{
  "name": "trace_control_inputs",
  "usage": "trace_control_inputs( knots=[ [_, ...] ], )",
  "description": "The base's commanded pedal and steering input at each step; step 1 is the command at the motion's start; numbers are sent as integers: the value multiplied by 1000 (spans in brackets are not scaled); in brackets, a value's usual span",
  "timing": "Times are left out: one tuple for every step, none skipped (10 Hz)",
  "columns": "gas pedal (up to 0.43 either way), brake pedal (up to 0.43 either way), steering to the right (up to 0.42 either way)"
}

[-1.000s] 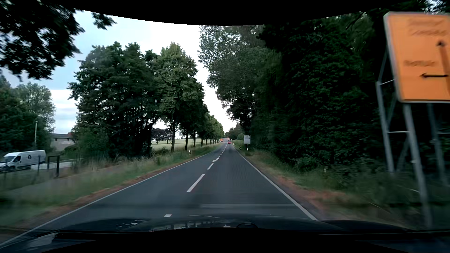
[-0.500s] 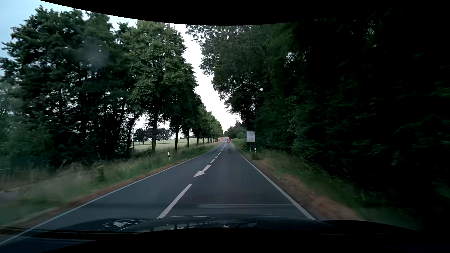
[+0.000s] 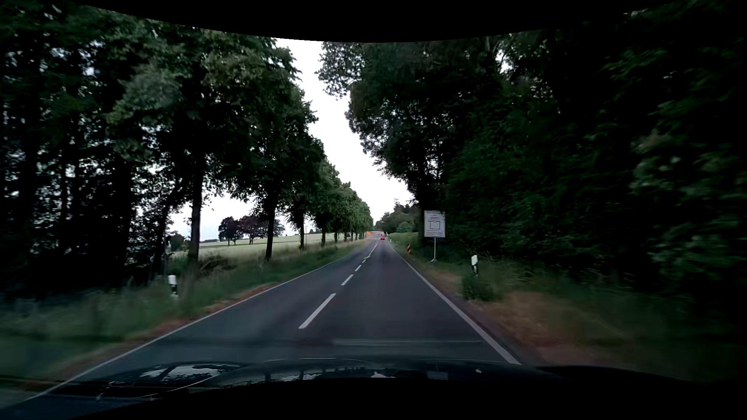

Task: Follow the waypoints while adhering to traffic rules and regulations

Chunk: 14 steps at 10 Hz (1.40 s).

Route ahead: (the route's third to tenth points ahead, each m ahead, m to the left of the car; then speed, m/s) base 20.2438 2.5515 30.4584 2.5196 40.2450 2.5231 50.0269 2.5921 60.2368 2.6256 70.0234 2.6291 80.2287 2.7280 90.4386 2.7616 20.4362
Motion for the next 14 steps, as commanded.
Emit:
trace_control_inputs(
  knots=[
    [598,0,-7],
    [622,0,-2],
    [630,0,-1],
    [642,0,0],
    [669,0,0],
    [681,0,-1],
    [689,0,-1],
    [701,0,-1],
    [720,0,-2],
    [720,0,-5],
    [720,0,-7],
    [720,0,-7],
    [720,0,-5],
    [720,0,-3]
  ],
)
